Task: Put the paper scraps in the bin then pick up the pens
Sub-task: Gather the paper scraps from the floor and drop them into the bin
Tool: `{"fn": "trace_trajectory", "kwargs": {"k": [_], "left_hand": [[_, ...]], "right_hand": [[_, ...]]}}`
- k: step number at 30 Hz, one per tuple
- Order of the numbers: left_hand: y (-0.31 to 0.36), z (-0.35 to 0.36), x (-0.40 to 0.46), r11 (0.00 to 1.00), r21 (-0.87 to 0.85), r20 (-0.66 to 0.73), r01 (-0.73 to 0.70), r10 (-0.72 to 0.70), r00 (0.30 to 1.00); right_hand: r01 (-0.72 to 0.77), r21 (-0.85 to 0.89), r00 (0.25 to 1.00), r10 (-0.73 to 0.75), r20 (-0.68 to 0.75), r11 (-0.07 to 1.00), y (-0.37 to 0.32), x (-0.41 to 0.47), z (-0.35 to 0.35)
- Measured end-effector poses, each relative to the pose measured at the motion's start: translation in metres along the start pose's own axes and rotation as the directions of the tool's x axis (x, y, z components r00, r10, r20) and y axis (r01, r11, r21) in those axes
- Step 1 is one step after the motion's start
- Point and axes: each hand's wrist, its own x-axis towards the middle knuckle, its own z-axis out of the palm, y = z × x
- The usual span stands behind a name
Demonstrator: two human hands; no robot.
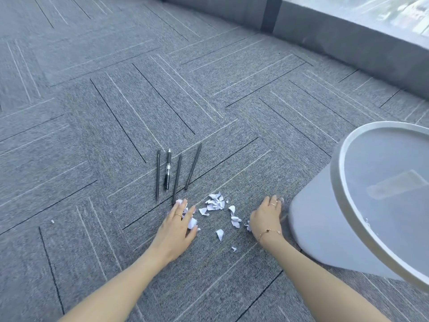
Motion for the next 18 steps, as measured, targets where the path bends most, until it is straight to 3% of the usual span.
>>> {"fn": "trace_trajectory", "kwargs": {"k": [3, 6, 12, 18], "left_hand": [[0.002, -0.001, 0.0, 0.999, -0.043, -0.035, -0.014, 0.013, 0.999], [0.005, -0.007, 0.006, 0.996, -0.062, -0.089, -0.064, 0.058, 0.994], [0.011, -0.004, 0.008, 0.998, -0.057, -0.049, 0.029, -0.032, 0.998], [0.016, 0.004, -0.01, 0.996, -0.026, 0.002, -0.086, 0.086, 0.996]], "right_hand": [[0.167, -0.038, 0.985, -0.169, -0.046, 0.985, 0.002, -0.006, 0.007], [0.086, 0.05, 0.98, -0.076, -0.182, 0.995, 0.015, 0.005, 0.001], [-0.017, 0.278, 1.0, 0.016, 0.005, 0.96, 0.017, 0.002, -0.01], [0.242, 0.473, 0.97, -0.229, -0.085, 0.847, 0.002, -0.041, 0.01]]}}
